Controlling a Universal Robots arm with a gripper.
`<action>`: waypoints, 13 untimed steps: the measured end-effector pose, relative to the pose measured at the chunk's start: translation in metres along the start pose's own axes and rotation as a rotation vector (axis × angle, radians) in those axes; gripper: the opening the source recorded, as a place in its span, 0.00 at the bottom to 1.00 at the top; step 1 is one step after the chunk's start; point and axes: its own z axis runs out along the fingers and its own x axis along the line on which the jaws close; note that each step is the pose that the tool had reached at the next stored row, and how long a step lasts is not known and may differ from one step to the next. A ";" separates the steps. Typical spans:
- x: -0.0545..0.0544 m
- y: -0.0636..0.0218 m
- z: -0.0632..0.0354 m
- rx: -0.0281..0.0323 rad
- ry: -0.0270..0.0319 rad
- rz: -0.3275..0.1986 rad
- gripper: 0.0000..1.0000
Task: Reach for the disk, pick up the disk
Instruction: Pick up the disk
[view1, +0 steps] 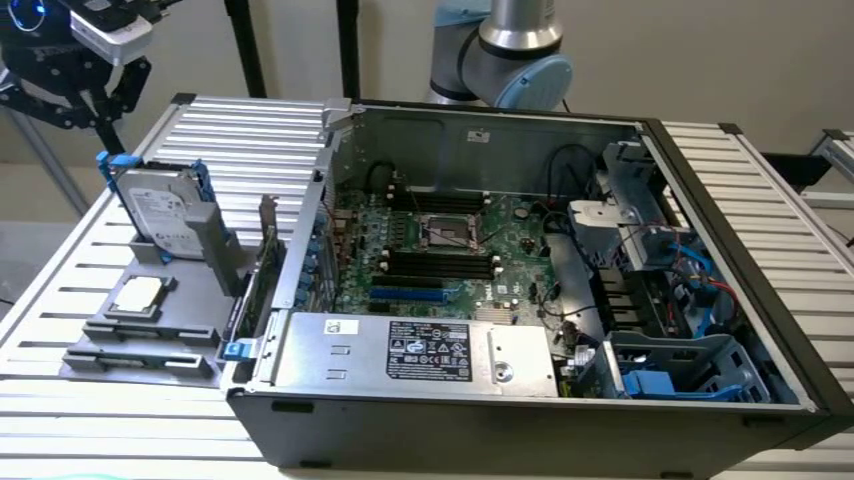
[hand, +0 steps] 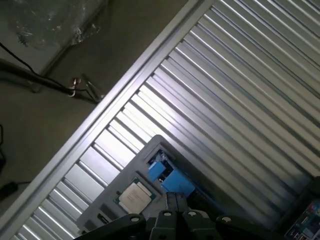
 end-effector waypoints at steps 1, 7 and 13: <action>0.000 0.0000 0.0000 0.0000 0.0007 -0.019 0.11; 0.000 -0.0001 0.0000 -0.0004 0.0048 -0.126 0.11; 0.000 0.0000 0.0000 -0.0002 0.0081 -0.230 0.11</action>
